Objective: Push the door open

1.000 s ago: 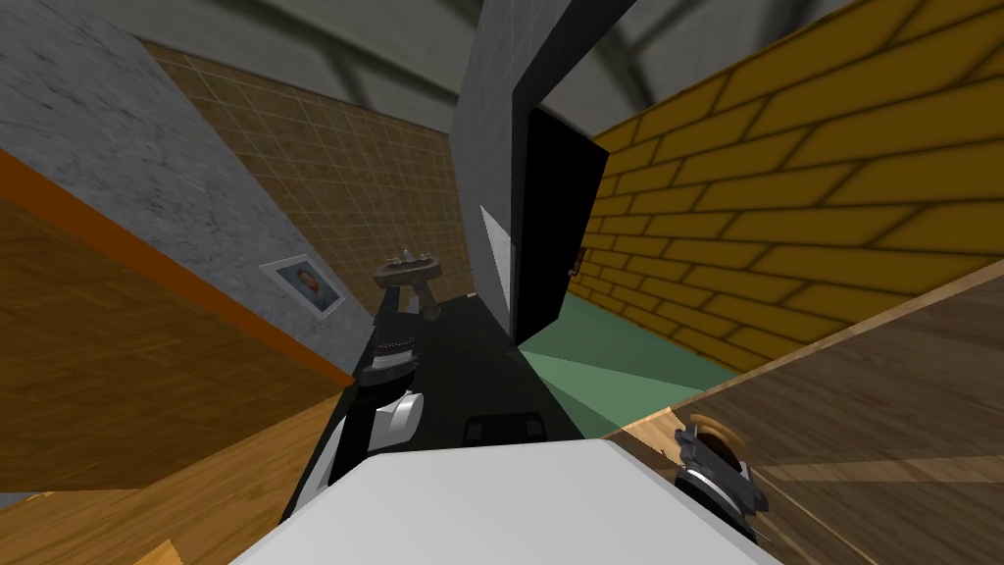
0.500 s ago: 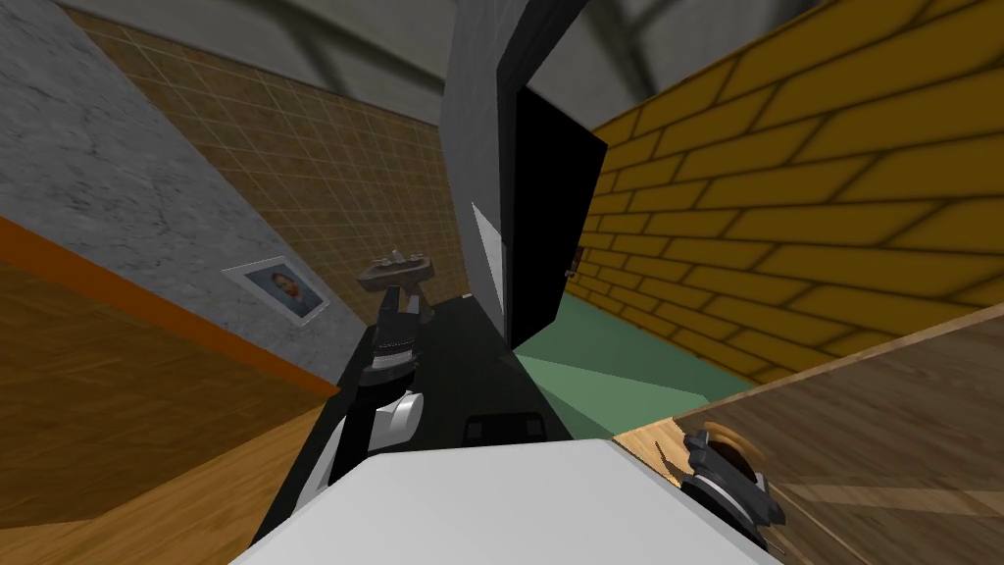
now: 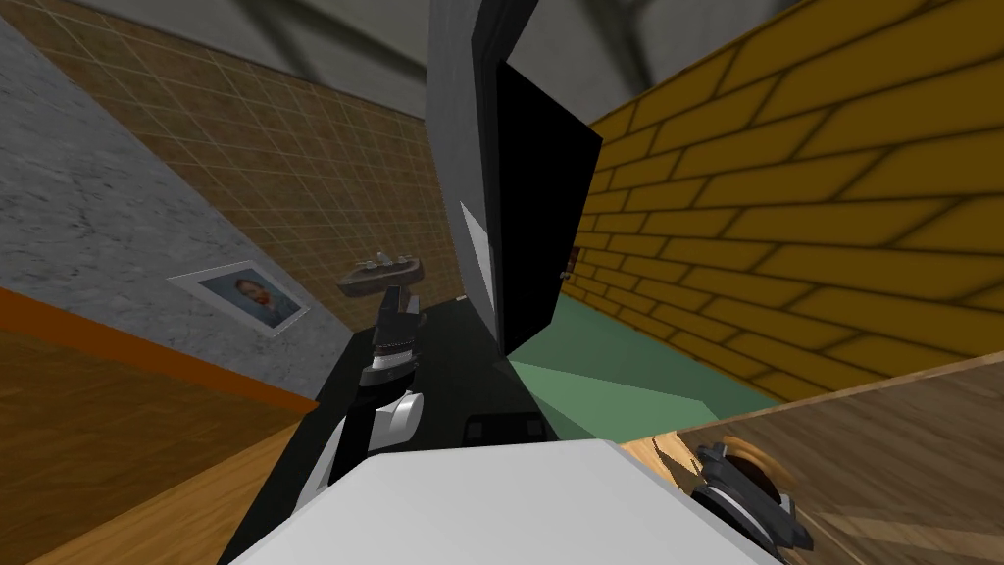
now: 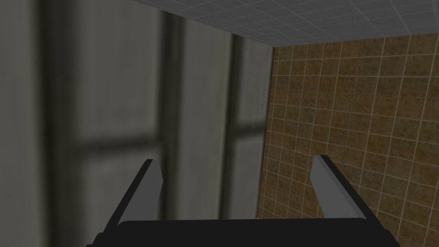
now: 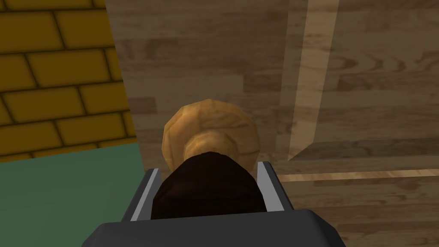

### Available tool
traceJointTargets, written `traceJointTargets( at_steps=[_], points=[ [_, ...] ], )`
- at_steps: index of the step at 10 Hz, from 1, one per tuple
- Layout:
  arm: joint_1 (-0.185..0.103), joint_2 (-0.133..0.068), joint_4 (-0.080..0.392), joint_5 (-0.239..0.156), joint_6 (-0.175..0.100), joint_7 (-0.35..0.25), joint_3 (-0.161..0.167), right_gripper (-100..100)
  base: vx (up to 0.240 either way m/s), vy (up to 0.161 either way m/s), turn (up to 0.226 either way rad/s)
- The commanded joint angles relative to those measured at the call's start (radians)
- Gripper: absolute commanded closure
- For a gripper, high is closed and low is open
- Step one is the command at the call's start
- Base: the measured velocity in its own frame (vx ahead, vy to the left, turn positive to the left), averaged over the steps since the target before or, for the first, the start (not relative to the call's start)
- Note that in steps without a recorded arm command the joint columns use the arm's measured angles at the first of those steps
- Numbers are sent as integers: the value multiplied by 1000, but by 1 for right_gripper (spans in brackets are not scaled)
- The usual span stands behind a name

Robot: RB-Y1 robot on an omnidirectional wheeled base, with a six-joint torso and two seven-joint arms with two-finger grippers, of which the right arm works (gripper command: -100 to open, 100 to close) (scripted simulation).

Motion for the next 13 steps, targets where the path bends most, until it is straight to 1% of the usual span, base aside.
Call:
traceJointTargets(
  at_steps=[1,2,4,6,7,8,13],
  points=[
    [-1,-8,24,-15,-12,0,-25,100,170,-143,-72],
    [-1,-8,27,-19,-13,2,-31,100,166,-144,-48],
    [-1,-7,40,-38,-15,9,-57,100,177,-168,-65],
    [-1,-7,49,-51,-16,14,-76,100,171,-135,-58],
    [-1,-7,49,-51,-16,14,-76,100,88,-105,-22],
    [-1,-6,57,-63,-18,19,-93,100,127,-112,-56],
    [-2,-4,77,-91,-21,29,-133,100,163,-147,-59]
  ],
)
